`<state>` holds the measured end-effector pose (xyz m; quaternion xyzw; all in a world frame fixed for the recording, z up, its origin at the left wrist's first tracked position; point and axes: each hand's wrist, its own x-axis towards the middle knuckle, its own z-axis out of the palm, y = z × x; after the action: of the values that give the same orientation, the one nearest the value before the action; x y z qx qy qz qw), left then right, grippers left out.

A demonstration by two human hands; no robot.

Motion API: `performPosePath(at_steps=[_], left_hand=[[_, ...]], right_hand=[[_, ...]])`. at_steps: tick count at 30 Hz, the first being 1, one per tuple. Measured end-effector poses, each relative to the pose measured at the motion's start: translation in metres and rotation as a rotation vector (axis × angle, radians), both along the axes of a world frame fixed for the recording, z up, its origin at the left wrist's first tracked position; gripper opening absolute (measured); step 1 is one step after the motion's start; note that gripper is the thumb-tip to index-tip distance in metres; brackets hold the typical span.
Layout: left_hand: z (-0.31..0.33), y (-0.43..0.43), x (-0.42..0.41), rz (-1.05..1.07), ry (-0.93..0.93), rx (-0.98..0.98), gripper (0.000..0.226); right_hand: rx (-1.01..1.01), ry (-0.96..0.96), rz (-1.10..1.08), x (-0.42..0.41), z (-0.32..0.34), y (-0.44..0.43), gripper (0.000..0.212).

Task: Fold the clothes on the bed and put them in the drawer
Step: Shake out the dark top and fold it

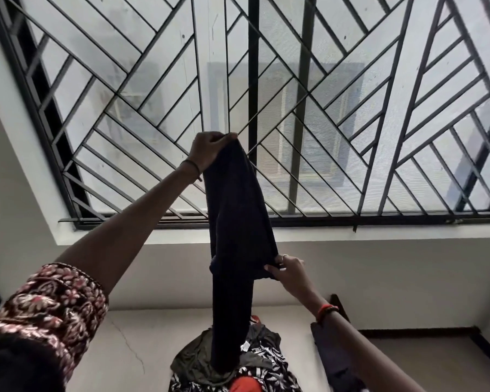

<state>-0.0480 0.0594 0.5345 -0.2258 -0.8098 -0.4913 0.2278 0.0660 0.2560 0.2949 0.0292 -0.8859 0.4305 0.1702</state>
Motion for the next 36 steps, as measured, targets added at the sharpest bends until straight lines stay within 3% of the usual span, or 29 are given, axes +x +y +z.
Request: performPosePath(at_steps=[4,8,12,16,20,22,27,30,33,36], left_hand=[[-0.006,-0.042,-0.015,0.073,-0.003,-0.152,0.044],[-0.023,-0.077,-0.016,0.091,-0.063,-0.200,0.042],[-0.051,-0.100,-0.014,0.017,-0.160,-0.249,0.058],[-0.067,-0.101,-0.005,-0.006,-0.226,-0.319,0.026],[-0.076,-0.099,0.006,-0.053,-0.235,-0.398,0.018],[-0.086,-0.093,0.011,-0.073,-0.259,-0.323,0.015],[-0.111,-0.056,0.025,0.053,-0.143,-0.122,0.013],[-0.119,-0.041,0.031,0.096,-0.039,-0.208,0.019],[-0.124,-0.035,0.035,0.097,0.010,-0.312,0.024],[-0.131,-0.033,0.041,0.111,0.028,-0.354,0.025]], right_hand=[[-0.071,-0.057,0.099,0.004,0.017,0.036,0.011],[-0.013,-0.075,0.186,0.002,0.046,0.078,0.014],[0.011,-0.079,0.170,-0.003,0.082,0.110,0.014],[0.032,-0.063,0.171,-0.005,0.106,0.130,0.024],[0.009,-0.033,0.184,-0.001,0.110,0.140,0.034],[0.008,-0.050,0.189,-0.001,0.107,0.143,0.031],[-0.002,-0.015,0.070,-0.006,0.094,0.151,0.019],[0.085,-0.008,0.060,-0.004,0.087,0.158,0.019],[0.036,0.029,-0.083,-0.004,0.082,0.171,0.020],[-0.092,-0.068,-0.193,0.005,0.071,0.172,0.013]])
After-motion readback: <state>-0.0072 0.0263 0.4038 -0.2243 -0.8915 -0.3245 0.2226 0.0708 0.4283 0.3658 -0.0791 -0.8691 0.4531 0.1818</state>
